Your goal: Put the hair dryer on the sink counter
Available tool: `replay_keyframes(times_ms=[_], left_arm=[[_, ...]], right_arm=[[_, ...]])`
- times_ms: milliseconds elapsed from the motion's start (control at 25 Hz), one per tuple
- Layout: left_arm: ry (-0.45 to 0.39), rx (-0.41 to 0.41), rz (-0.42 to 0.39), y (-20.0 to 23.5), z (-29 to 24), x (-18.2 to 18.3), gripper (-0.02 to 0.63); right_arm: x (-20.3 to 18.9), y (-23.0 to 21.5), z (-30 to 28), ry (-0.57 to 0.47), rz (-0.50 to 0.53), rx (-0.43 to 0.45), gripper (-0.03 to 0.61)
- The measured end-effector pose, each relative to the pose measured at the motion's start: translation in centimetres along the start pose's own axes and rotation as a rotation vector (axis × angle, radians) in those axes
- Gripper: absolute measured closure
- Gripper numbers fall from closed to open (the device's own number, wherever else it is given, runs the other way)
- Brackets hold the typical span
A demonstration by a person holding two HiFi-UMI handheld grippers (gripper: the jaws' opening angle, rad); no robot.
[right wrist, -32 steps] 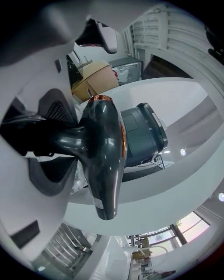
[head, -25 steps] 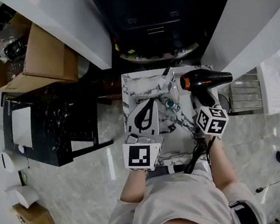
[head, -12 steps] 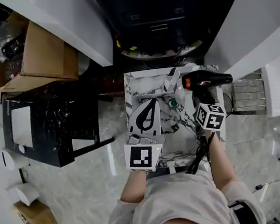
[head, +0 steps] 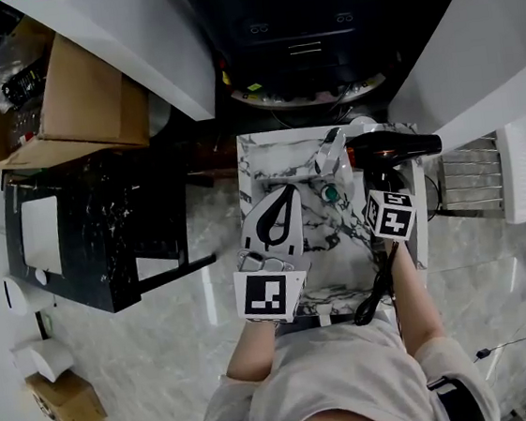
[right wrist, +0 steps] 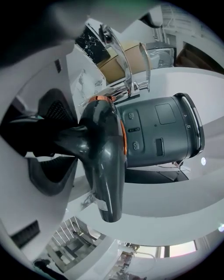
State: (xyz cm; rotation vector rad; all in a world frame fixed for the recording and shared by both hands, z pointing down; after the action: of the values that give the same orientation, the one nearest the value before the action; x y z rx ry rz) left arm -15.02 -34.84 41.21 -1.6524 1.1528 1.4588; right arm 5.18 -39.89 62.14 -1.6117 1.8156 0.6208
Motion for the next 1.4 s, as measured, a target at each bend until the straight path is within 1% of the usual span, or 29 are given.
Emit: replay_keyframes(times_ms=[120,320,560,880,1120,1400], left_arm=[[0.000,0.003,0.002,0.2,0.1,0.0,0.600],[0.005,0.009,0.003,0.5,0.2,-0.1,0.600],[0.008,0.001,-0.006,0.6,0.2,-0.2,0.600],[0.013,-0.006,-0.013,0.5,0.3,-0.1,0.600],[0.013,-0.010,-0.024,0.6,0.6,-0.1,0.600],[0.010,-0.018,-0.028,0.2,0.9,0.1,0.600]], right_arm=[[-0.2,0.1,-0.5,0.017,0.011,-0.012,0.365],[-0.4,0.0,-0.8,0.002,0.018,-0.019,0.365],[-1.5,-0.1,-1.5,0.036,0.081,-0.038,0.365],[-1.5,-0.1,-1.5,0.019,0.089,-0.019,0.364],[-1.5,-0.3,-1.2,0.008,0.128,-0.032,0.341],[-1.5,-0.3,-0.6,-0.001,0.151,0.001,0.331]])
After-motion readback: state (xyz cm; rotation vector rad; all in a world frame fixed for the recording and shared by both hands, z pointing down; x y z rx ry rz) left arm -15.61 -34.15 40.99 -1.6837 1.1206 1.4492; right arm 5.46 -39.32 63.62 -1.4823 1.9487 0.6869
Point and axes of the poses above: the fingertips, and each gripper's own axes: z backward along the fingers, y to its left, x out of its top, the point moved 3 cm from there along z, backward along the fingers, and after that the axes turned 4 degrees about z, right-handed, at the moved point
